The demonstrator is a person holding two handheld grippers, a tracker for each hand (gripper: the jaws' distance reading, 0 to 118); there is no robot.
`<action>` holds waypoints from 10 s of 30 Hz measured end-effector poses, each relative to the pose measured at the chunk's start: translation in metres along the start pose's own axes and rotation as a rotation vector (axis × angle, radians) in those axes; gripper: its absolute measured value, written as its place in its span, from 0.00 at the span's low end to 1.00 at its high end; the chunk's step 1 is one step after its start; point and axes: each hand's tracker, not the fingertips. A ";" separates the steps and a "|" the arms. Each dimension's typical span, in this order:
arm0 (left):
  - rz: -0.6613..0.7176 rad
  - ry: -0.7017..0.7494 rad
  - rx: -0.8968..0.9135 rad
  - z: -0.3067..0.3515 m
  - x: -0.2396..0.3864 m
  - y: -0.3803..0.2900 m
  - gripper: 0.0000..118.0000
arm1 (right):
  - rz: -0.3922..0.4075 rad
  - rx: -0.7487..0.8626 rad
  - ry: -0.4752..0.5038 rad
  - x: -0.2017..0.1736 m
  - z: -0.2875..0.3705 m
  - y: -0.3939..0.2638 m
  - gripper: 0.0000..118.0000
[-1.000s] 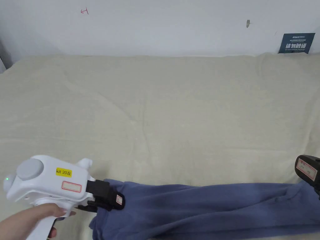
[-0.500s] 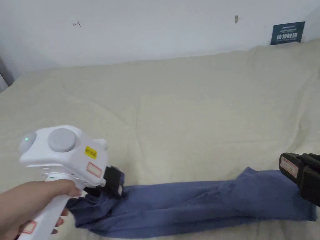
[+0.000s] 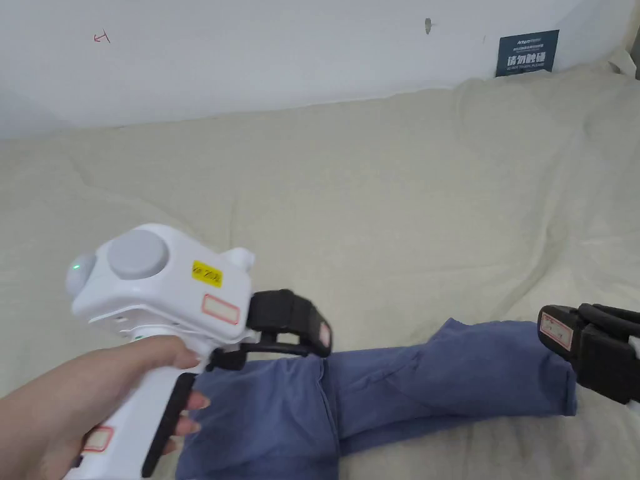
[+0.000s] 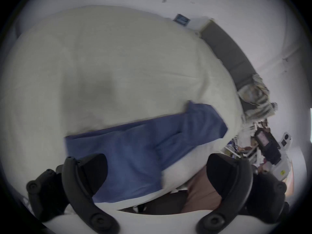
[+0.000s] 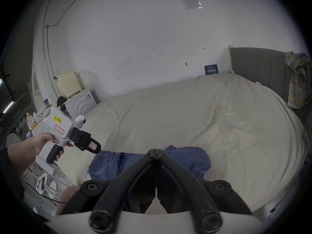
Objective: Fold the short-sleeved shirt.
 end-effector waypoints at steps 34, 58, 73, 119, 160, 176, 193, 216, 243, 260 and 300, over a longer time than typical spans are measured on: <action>0.219 -0.324 0.090 -0.002 -0.171 -0.050 0.99 | 0.071 -0.006 0.091 -0.049 -0.021 0.007 0.00; 0.245 -0.347 0.038 -0.038 -0.140 -0.055 0.11 | -0.016 -0.103 0.103 -0.056 -0.027 0.017 0.00; 0.047 0.272 0.021 0.052 -0.048 -0.006 0.11 | -0.081 -0.071 0.134 -0.014 -0.023 0.008 0.00; -0.273 0.064 0.947 0.082 0.084 -0.089 0.00 | -0.015 0.201 0.149 -0.031 0.030 0.048 0.00; -0.152 0.387 0.828 0.089 -0.013 -0.144 0.00 | 0.497 -0.360 0.130 -0.094 -0.091 0.047 0.00; 0.282 -0.681 0.191 -0.052 -0.174 -0.071 0.55 | 0.607 -0.869 0.000 -0.078 -0.218 -0.023 0.00; 0.235 -0.765 -0.020 -0.109 -0.108 -0.037 0.98 | 0.469 -0.791 0.069 -0.052 -0.209 -0.029 0.00; 0.238 0.182 0.068 0.182 -0.312 -0.032 0.20 | 0.418 -0.650 0.230 -0.142 -0.161 -0.031 0.00; -0.024 0.056 0.874 0.158 -0.118 -0.095 0.00 | 0.193 -0.418 0.052 -0.068 -0.103 0.027 0.00; -0.233 0.550 1.506 0.121 0.086 -0.144 0.00 | 0.251 0.787 -0.285 -0.080 0.042 0.039 0.00; -0.150 0.525 1.296 0.085 0.076 -0.138 1.00 | 0.414 0.616 -0.316 -0.087 0.010 0.001 1.00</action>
